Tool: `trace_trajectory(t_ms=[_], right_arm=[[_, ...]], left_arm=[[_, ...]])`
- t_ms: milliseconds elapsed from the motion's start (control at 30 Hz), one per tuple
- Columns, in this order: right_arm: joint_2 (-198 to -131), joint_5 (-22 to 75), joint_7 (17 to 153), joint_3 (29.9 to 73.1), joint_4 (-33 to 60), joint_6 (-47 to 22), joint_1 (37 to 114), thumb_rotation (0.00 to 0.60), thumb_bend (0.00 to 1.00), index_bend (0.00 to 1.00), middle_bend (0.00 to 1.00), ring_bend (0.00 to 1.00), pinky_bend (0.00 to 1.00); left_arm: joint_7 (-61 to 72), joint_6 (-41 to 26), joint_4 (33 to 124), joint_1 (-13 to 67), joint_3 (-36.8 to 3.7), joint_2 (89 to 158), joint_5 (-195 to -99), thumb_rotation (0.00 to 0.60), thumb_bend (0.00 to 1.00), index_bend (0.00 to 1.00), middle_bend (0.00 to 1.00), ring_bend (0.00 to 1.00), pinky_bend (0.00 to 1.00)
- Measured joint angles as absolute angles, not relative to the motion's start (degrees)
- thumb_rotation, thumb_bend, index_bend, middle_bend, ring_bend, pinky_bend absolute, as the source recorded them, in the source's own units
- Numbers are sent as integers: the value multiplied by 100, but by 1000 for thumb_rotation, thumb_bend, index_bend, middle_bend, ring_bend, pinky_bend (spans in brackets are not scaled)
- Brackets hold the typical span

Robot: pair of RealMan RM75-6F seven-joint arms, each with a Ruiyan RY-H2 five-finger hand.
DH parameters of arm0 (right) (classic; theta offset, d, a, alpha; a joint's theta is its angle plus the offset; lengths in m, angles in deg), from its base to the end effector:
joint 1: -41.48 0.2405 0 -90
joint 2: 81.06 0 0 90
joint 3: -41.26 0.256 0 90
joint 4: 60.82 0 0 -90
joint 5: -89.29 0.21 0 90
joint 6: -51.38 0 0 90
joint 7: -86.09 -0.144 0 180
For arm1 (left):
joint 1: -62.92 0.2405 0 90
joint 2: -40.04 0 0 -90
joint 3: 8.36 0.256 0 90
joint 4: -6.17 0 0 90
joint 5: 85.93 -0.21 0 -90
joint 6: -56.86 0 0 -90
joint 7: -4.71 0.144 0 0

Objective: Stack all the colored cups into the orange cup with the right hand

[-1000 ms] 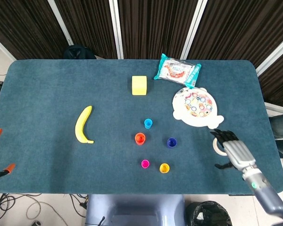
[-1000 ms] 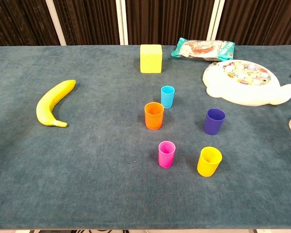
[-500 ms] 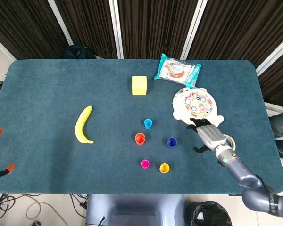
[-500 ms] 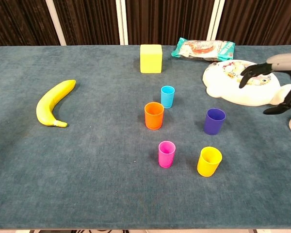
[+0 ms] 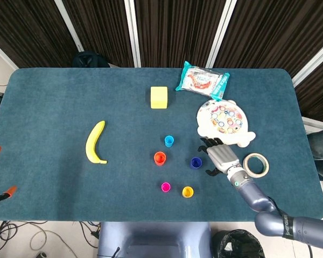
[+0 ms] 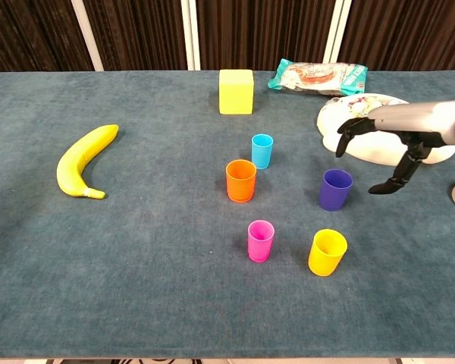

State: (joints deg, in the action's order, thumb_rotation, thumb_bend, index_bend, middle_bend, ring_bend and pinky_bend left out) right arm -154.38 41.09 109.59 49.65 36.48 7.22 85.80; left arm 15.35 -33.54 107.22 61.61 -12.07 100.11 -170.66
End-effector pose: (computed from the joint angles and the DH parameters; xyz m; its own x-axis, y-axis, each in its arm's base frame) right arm -0.1720 -0.3365 0.0295 0.4560 -0.4748 0.7527 -0.8889 -0.2842 0.3593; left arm -0.2935 0.1633 0.1832 0.4905 -0.0658 0.8690 0.8709 0.0711 -0.4862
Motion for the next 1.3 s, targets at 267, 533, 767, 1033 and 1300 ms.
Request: trace_trajectory(t_ms=[267,533,767,1033,1300], right_arm=[[-15724,4423,11270,4915,3592,477,8777,600,329,287,0,59,26],[-15925,4600,11453,4849,3499,268,8877,600,362,346,0,59,26],[-16063,4627,11488,4816,3443,171,8921,600,388,361,0,59,26],[-16108,4641,11503,4779,3454,121,8946,600,389,370,0,59,26],[-16164,4644,11488,4804,3460,62,8979,600,423,486,0,70,42]], left_arm=[[1552,-3341,10721,6155,-1209,10020,-17052,600,0,0,0,0,37],[1548,-3325,10720,6150,-1208,10019,-17041,600,0,0,0,0,37],[1551,-3340,10722,6154,-1218,10024,-17028,600,0,0,0,0,37],[1537,-3331,10716,6149,-1221,10030,-17022,600,0,0,0,0,37],[1515,-3353,10724,6157,-1231,10031,-17013,600,0,0,0,0,37]])
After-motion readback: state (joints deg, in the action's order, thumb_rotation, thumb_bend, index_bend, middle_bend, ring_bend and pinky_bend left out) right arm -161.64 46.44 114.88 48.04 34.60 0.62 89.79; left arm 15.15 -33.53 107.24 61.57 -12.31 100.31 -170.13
